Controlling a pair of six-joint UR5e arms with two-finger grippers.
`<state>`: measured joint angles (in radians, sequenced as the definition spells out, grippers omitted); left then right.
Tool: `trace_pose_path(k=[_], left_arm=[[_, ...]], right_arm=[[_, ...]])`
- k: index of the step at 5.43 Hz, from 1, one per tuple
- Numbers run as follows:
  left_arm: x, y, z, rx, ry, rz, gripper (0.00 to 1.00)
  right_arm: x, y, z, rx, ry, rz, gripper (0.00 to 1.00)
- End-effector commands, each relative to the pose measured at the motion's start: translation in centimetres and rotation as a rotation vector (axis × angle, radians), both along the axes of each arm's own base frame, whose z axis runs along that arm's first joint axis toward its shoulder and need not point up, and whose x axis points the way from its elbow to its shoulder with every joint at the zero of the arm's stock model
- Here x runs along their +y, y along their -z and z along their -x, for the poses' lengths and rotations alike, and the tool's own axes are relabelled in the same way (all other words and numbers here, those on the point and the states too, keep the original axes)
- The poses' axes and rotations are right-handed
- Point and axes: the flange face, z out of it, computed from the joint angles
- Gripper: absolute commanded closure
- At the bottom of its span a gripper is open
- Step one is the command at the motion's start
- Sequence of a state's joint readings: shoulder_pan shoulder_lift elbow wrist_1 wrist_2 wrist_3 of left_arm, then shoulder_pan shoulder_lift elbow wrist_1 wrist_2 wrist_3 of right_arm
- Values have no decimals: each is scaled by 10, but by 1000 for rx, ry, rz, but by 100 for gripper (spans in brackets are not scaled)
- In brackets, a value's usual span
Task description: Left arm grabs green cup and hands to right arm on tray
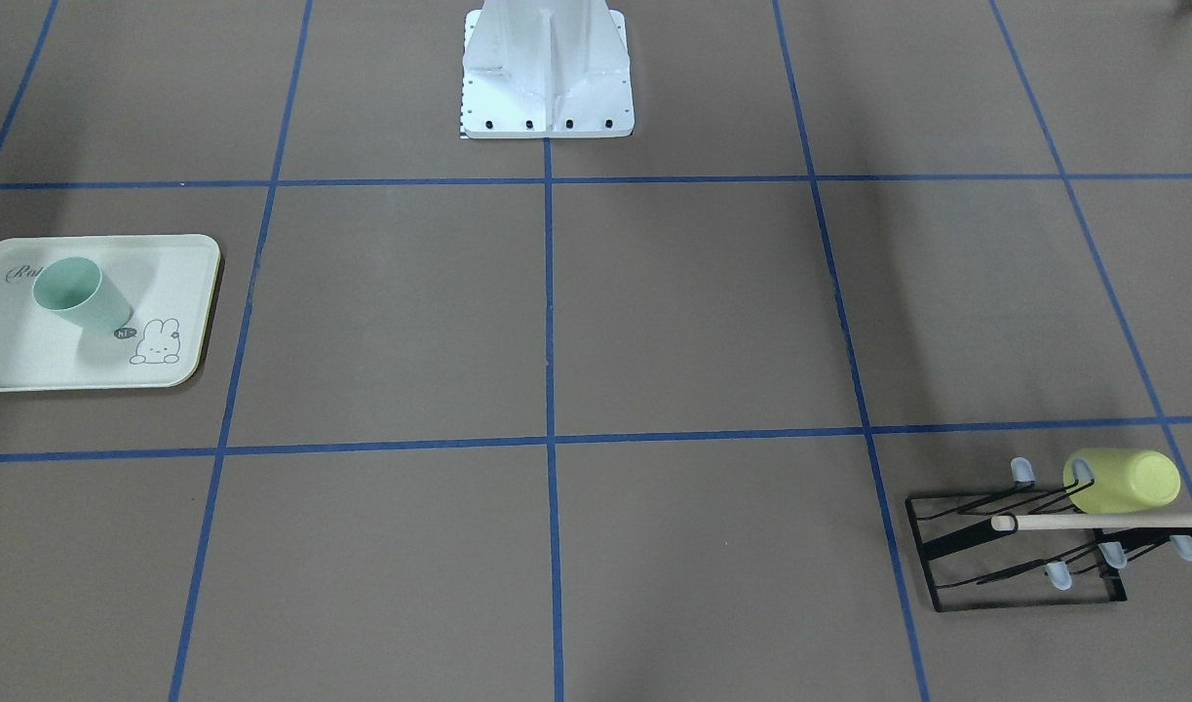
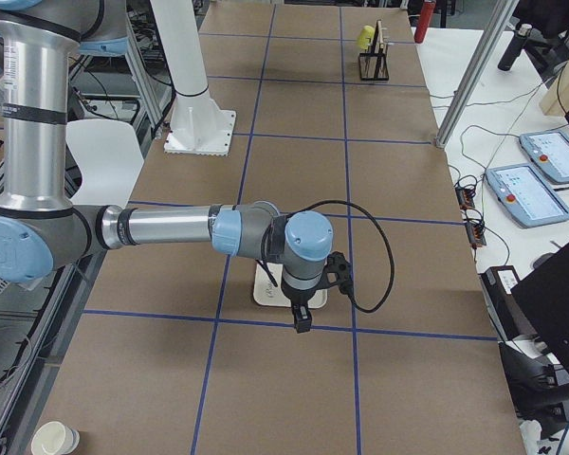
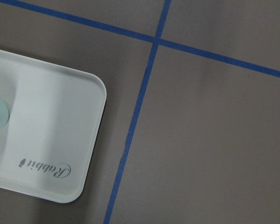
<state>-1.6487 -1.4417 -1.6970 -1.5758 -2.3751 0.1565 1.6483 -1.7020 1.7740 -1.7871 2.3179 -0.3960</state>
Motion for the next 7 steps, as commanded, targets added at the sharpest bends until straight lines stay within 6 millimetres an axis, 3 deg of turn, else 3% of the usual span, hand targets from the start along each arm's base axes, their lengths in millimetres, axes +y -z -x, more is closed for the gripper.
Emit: trace_pose_path(k=[1, 2, 4, 7], left_arm=[[13, -6, 9, -1, 32, 28, 0], [10, 1, 6, 2, 109, 100, 0], [10, -6, 3, 18, 115, 114, 0], [2, 14, 3, 39, 112, 58, 0]], right_arm=[[-5, 7, -2, 3, -59, 35, 0], [-9, 7, -2, 7, -77, 35, 0], [-8, 6, -1, 1, -80, 37, 0], [-8, 4, 0, 2, -78, 41, 0]])
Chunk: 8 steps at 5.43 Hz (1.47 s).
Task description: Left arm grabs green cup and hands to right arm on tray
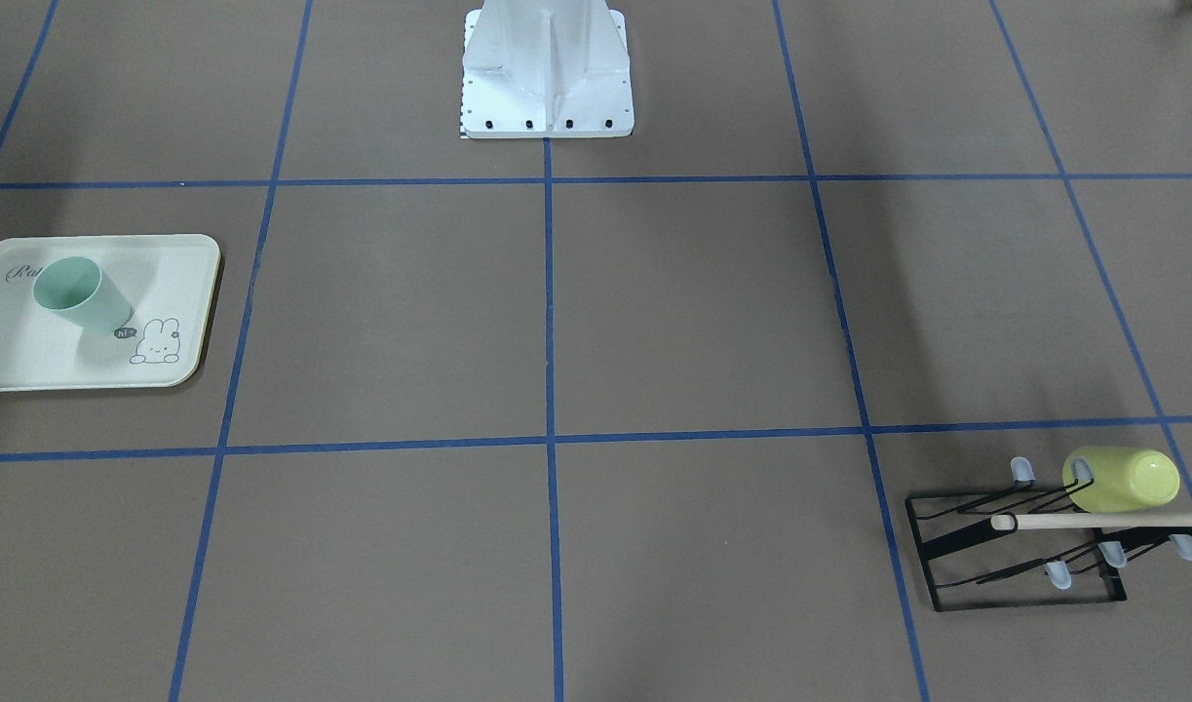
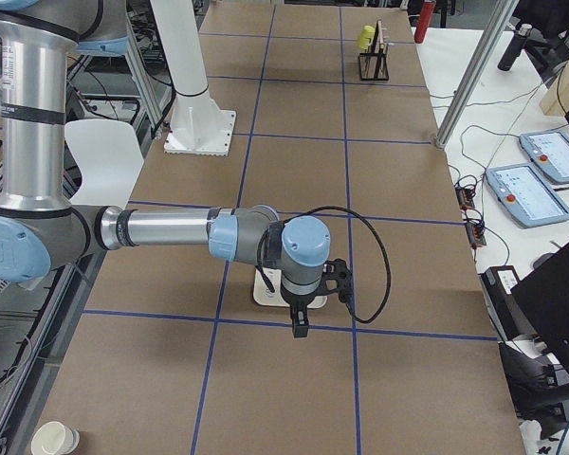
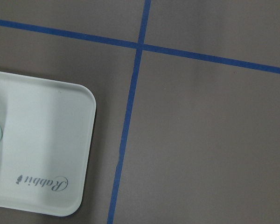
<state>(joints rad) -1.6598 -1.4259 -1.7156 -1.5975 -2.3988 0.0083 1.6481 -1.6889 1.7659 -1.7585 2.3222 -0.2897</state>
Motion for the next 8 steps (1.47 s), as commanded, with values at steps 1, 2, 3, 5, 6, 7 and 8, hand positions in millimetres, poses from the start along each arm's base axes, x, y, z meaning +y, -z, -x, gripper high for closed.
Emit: trace_pose_path(k=[1, 2, 3, 5, 6, 7, 8], left_arm=[[1, 11, 0, 2, 2, -36, 0], [4, 11, -1, 1, -1, -39, 0], [2, 21, 0, -3, 0, -59, 0], [4, 22, -1, -3, 0, -59, 0], [5, 22, -1, -3, 0, -59, 0], [5, 20, -1, -3, 0, -56, 0], [5, 21, -1, -3, 0, -56, 0]], right_arm=[[1, -1, 1, -4, 0, 4, 0], [1, -1, 1, -4, 0, 4, 0], [1, -1, 1, -3, 0, 2, 0], [0, 1, 0, -3, 0, -2, 0], [0, 1, 0, -2, -1, -1, 0], [0, 1, 1, -3, -1, -1, 0], [0, 2, 0, -3, -1, -3, 0]])
